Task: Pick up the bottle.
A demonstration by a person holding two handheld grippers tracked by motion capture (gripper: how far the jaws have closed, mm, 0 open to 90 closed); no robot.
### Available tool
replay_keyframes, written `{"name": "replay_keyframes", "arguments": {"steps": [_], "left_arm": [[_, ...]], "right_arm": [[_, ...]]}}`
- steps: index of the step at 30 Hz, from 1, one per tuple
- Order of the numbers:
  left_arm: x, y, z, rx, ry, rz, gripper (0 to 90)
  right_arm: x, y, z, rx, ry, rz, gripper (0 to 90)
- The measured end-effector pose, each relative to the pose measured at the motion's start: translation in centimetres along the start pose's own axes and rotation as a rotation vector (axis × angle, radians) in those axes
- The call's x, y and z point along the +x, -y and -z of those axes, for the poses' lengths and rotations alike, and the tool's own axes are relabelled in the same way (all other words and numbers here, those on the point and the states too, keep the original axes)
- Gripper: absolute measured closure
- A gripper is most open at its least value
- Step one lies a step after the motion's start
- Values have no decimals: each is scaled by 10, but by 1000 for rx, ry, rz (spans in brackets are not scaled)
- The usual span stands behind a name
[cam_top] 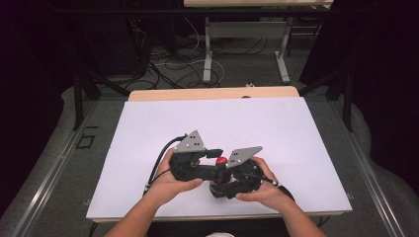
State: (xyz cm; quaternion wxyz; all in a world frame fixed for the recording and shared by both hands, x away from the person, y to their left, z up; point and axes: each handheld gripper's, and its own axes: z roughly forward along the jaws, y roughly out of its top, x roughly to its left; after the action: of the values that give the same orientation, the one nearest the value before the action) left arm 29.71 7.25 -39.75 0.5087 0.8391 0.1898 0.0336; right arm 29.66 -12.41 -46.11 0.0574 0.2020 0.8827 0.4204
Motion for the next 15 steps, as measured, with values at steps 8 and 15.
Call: {"name": "replay_keyframes", "arguments": {"steps": [8, 15], "left_arm": [[-7, 0, 0, 3, -55, -14, 616], [-26, 1, -9, -24, -243, 20, 620]], "right_arm": [[2, -1, 0, 2, 5, -18, 299], [4, -2, -2, 13, 118, -23, 299]]}}
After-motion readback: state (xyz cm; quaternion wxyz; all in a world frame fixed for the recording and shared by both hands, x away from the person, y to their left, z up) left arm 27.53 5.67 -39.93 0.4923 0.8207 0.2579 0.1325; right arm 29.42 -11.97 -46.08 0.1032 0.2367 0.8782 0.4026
